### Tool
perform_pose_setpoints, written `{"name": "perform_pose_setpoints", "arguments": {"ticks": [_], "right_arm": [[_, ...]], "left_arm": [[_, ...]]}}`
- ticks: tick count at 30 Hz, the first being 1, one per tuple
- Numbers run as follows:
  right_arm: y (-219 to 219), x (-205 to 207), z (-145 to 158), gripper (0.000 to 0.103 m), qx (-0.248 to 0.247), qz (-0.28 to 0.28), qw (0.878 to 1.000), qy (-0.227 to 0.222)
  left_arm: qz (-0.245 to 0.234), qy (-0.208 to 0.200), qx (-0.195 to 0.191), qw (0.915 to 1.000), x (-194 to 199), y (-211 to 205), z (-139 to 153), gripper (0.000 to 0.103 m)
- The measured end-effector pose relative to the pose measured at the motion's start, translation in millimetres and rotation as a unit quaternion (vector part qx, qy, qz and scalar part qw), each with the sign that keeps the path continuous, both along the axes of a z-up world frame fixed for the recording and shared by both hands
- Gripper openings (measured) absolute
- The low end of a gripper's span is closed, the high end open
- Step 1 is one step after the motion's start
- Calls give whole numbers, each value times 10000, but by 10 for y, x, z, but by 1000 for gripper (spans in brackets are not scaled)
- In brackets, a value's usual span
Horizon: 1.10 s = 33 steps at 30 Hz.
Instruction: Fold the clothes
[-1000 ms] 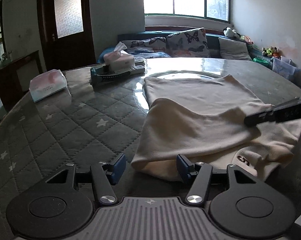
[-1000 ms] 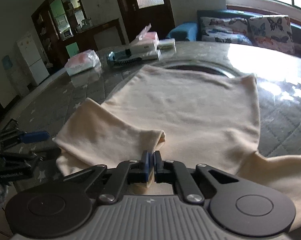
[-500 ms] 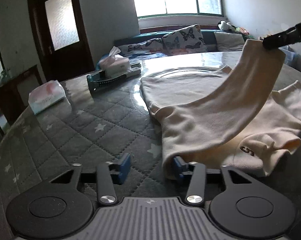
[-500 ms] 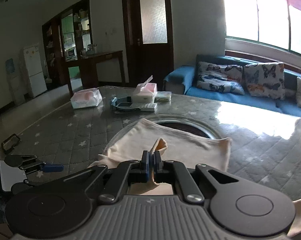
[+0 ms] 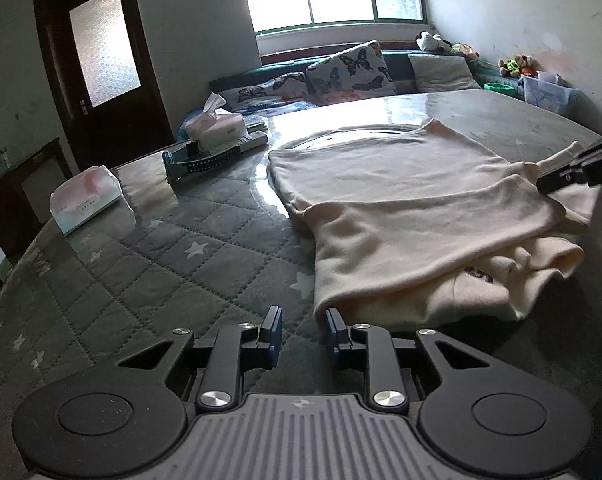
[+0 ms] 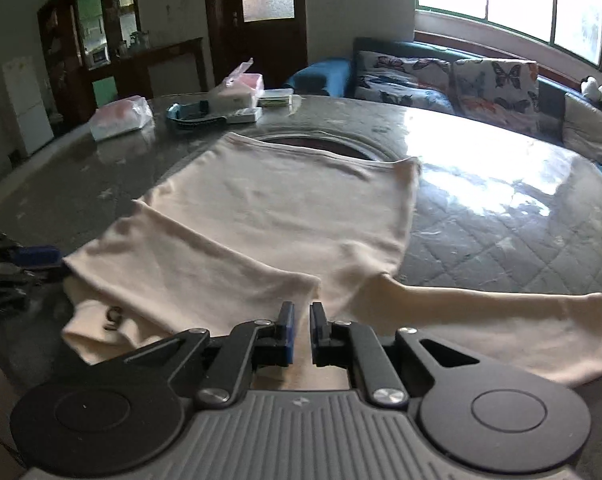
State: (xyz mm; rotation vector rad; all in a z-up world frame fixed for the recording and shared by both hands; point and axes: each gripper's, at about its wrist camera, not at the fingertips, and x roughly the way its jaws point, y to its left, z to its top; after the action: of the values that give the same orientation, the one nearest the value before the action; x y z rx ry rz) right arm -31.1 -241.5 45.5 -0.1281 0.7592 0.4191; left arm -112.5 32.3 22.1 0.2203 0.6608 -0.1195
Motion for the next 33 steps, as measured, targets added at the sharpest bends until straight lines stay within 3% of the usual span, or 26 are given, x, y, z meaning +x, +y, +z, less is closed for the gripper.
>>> {"name": "perform_pose_setpoints", "arguments": {"ticks": [8, 12, 18, 24, 29, 33], "right_arm": [[53, 74, 67, 8, 148, 149, 9996, -209], [177, 140, -47, 8, 74, 273, 9996, -92], [229, 222, -161, 8, -74, 227, 9997, -97], [168, 176, -145, 11, -10, 278, 9995, -114], [50, 120, -106, 13, 134, 193, 9996, -150], [-219, 52, -1, 28, 211, -233, 9989, -339]], "left_arm": [[21, -209, -43, 9998, 51, 83, 262, 28], [-57, -154, -408, 9990, 270, -25, 328, 28], [-350, 24, -450, 9984, 692, -371, 231, 28], [-28, 233, -429, 9988, 1011, -364, 80, 28], [60, 248, -383, 9989, 1017, -330, 19, 28], [65, 238, -379, 9990, 979, -350, 39, 30]]}}
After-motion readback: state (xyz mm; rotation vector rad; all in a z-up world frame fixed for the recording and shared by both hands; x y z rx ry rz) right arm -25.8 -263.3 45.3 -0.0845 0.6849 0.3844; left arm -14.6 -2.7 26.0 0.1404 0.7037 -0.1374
